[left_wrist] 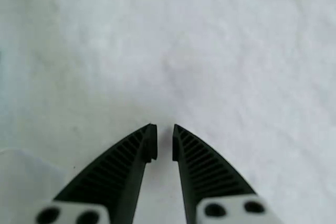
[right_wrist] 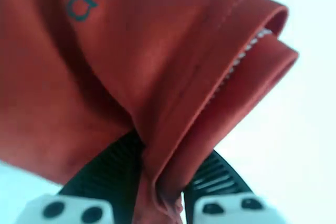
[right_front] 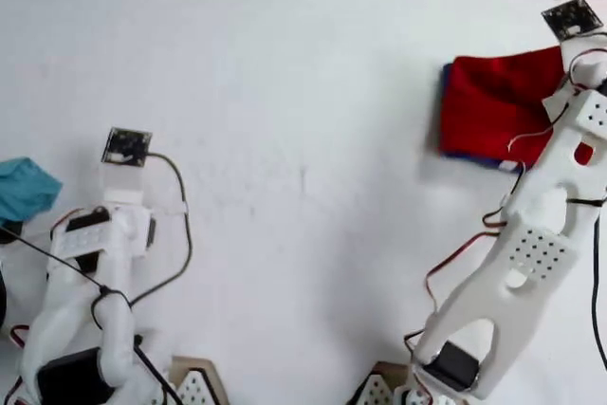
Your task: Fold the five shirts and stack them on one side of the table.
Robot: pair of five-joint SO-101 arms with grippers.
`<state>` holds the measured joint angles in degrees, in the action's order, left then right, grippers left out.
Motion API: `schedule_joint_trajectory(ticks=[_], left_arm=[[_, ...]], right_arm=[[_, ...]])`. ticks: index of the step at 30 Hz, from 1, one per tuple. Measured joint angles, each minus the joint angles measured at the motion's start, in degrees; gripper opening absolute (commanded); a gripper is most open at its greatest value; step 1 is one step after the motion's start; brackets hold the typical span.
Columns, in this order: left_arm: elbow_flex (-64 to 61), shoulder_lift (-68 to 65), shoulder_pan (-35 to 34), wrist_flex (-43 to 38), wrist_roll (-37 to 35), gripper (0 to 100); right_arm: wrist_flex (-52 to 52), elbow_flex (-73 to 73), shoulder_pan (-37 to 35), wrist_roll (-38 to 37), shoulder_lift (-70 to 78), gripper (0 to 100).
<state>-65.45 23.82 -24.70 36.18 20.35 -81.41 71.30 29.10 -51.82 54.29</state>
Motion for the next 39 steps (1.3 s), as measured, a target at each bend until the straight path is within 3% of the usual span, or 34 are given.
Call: schedule_joint_trajectory(ticks=[4, 9, 12, 22, 26, 33, 39], left_arm=[[0.0, 0.0, 0.1, 0.0, 0.0, 7], [0.0, 0.0, 0.0, 0.0, 0.0, 7], [0.0, 0.0, 0.1, 0.0, 0.0, 7], [0.0, 0.0, 0.1, 0.0, 0.0, 7], [0.0, 0.0, 0.0, 0.0, 0.0, 7], [0.0, 0.0, 0.0, 0.0, 0.0, 7], [0.0, 0.0, -0.2, 0.0, 0.0, 8]], right_arm=[[4.8, 1.2, 0.1, 0.0, 3.7, 2.6], [5.7, 1.2, 0.1, 0.0, 4.7, 14.8], [5.7, 1.6, 0.1, 0.4, 4.7, 17.1], [5.6, 12.7, 3.5, 15.2, 4.6, 14.8], [-0.9, 18.4, 3.3, 17.1, 4.5, 1.1], [-17.2, 21.5, 1.0, 17.6, -0.4, 15.2], [-18.6, 21.5, -0.3, 17.6, -7.6, 17.0]])
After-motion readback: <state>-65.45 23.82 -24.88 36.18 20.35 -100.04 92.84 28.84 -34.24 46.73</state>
